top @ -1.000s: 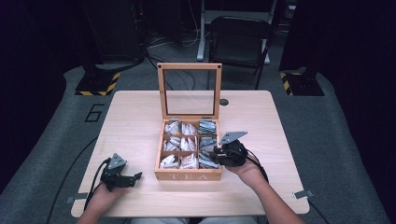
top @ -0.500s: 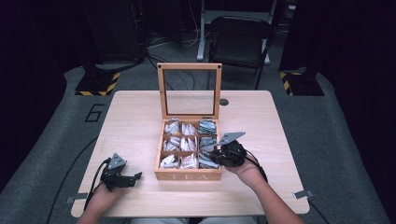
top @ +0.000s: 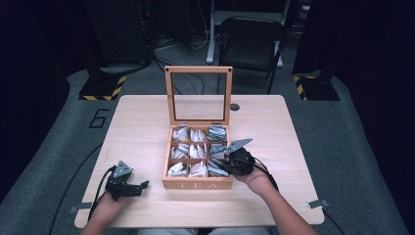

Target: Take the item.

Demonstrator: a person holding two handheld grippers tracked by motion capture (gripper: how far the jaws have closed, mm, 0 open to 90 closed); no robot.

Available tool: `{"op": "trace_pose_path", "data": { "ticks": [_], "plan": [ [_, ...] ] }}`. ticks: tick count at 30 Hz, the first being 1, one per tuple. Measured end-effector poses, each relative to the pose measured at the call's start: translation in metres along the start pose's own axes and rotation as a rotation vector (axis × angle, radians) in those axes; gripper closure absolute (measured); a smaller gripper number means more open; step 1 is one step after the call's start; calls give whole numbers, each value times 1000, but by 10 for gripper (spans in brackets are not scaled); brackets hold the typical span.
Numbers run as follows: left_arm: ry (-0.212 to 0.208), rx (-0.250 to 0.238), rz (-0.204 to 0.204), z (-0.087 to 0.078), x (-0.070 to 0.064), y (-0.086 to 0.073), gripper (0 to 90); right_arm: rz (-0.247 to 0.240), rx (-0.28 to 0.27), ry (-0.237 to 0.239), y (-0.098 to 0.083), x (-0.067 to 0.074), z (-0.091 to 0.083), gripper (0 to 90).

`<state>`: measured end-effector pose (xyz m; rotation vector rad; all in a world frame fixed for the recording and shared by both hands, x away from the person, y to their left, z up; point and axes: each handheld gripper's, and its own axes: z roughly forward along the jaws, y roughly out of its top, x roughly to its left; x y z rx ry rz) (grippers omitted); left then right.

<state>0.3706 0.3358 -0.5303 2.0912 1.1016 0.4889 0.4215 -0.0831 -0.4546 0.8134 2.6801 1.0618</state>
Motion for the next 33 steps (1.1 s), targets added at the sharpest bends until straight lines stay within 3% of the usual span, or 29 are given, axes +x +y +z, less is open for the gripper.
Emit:
{"op": "trace_pose_path", "data": {
  "ticks": [7, 14, 29, 33],
  "plan": [
    [-1, 0, -3, 0, 0, 0, 127, 10, -15, 7, -2, 2, 4, 819],
    [1, 1, 3, 0, 0, 0, 127, -15, 4, 27, -1, 4, 5, 873],
    [-1, 0, -3, 0, 0, 0, 127, -16, 3, 27, -1, 3, 4, 875],
    [0, 0, -1, 0, 0, 0, 127, 6, -11, 28, 0, 2, 1, 876]
  ]
}}
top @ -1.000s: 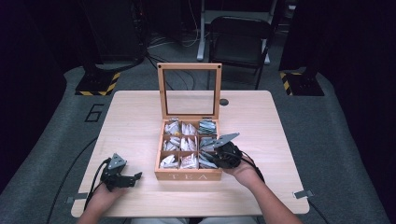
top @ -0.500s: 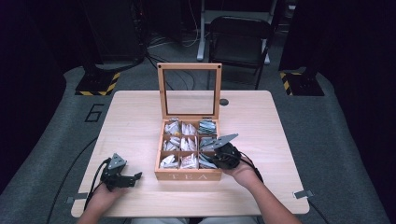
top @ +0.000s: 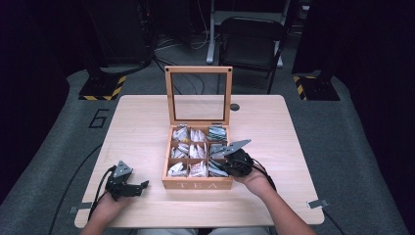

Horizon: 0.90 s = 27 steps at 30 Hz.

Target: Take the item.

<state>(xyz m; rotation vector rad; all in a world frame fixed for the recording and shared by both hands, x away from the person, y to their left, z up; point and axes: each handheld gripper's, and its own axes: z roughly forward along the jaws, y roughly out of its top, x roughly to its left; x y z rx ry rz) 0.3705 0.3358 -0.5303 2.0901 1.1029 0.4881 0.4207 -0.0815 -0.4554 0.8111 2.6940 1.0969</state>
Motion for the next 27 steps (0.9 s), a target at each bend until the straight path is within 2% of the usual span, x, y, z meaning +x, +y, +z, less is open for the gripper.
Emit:
{"op": "trace_pose_path", "data": {
  "ticks": [7, 17, 19, 20, 27],
  "plan": [
    [2, 1, 5, 0, 0, 0, 127, -3, -32, 0, 6, 0, -12, 876],
    [0, 0, -1, 0, 0, 0, 127, -44, -69, 0, 16, 6, -33, 875],
    [3, 1, 10, 0, 1, 0, 127, -43, -73, 1, 17, 7, -35, 875],
    [-1, 0, -2, 0, 0, 0, 127, -48, -78, 0, 18, 7, -37, 875],
    [1, 1, 4, 0, 0, 0, 127, -64, -99, -2, 26, 13, -50, 874]
  ]
}}
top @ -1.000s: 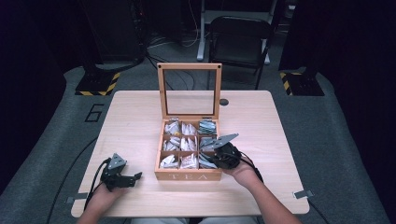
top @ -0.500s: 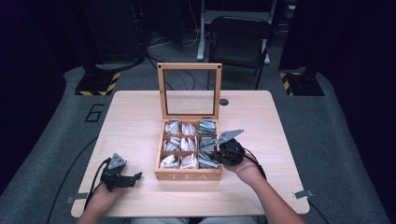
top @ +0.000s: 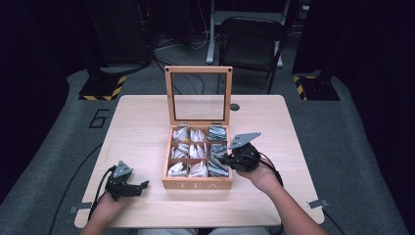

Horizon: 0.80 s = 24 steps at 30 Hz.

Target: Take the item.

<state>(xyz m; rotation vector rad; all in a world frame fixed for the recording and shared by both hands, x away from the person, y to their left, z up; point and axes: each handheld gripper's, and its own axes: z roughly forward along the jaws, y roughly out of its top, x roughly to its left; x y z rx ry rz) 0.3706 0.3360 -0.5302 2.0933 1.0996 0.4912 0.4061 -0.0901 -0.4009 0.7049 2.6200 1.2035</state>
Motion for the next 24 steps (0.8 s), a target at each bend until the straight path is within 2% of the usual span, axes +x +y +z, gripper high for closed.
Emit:
{"op": "trace_pose_path", "data": {
  "ticks": [17, 24],
  "plan": [
    [-1, 0, -2, 0, 0, 0, 127, -8, -20, 1, 7, 0, -11, 873],
    [1, 0, 4, 0, 0, 0, 127, -4, -34, -15, 7, 0, -16, 875]
  ]
}}
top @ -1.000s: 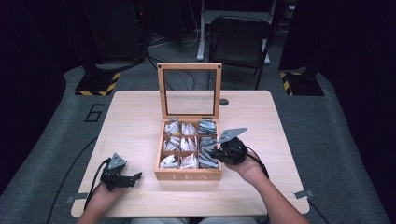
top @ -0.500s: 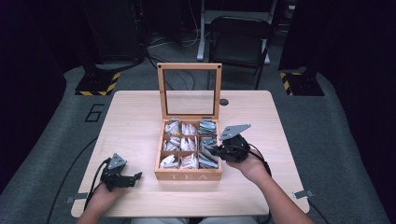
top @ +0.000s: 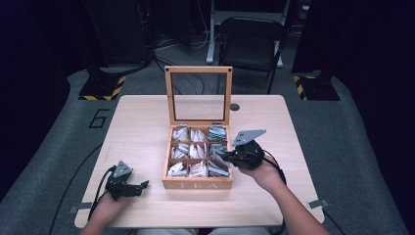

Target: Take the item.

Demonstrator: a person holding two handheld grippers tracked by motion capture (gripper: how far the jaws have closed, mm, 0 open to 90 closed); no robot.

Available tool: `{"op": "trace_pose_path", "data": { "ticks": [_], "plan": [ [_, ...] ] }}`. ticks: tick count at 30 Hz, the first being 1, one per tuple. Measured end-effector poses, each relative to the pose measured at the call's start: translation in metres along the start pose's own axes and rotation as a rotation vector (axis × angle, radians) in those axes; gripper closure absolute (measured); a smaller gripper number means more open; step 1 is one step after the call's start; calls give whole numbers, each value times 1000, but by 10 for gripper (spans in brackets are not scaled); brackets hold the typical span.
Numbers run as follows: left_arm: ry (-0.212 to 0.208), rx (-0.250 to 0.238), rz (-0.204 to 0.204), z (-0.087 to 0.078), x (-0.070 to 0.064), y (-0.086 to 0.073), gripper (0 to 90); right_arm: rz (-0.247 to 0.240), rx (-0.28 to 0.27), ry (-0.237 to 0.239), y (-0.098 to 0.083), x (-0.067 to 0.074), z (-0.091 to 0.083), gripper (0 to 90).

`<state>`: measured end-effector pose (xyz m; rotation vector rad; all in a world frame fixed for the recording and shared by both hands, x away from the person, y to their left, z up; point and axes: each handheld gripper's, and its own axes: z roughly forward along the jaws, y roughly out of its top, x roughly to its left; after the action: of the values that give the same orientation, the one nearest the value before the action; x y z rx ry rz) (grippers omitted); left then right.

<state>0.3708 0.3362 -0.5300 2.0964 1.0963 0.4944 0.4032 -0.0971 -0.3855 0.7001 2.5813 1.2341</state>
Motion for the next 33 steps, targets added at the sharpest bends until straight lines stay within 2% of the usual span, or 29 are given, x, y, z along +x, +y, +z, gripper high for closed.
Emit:
{"op": "trace_pose_path", "data": {
  "ticks": [17, 27, 33],
  "plan": [
    [-2, -1, -7, 0, 0, 0, 127, 16, -6, -46, -9, -10, -17, 878],
    [1, 0, 1, 0, 0, 0, 127, 38, 2, -83, -21, -20, -31, 878],
    [-2, -1, -9, 0, -1, 0, 127, 41, 0, -103, -27, -24, -39, 878]
  ]
}}
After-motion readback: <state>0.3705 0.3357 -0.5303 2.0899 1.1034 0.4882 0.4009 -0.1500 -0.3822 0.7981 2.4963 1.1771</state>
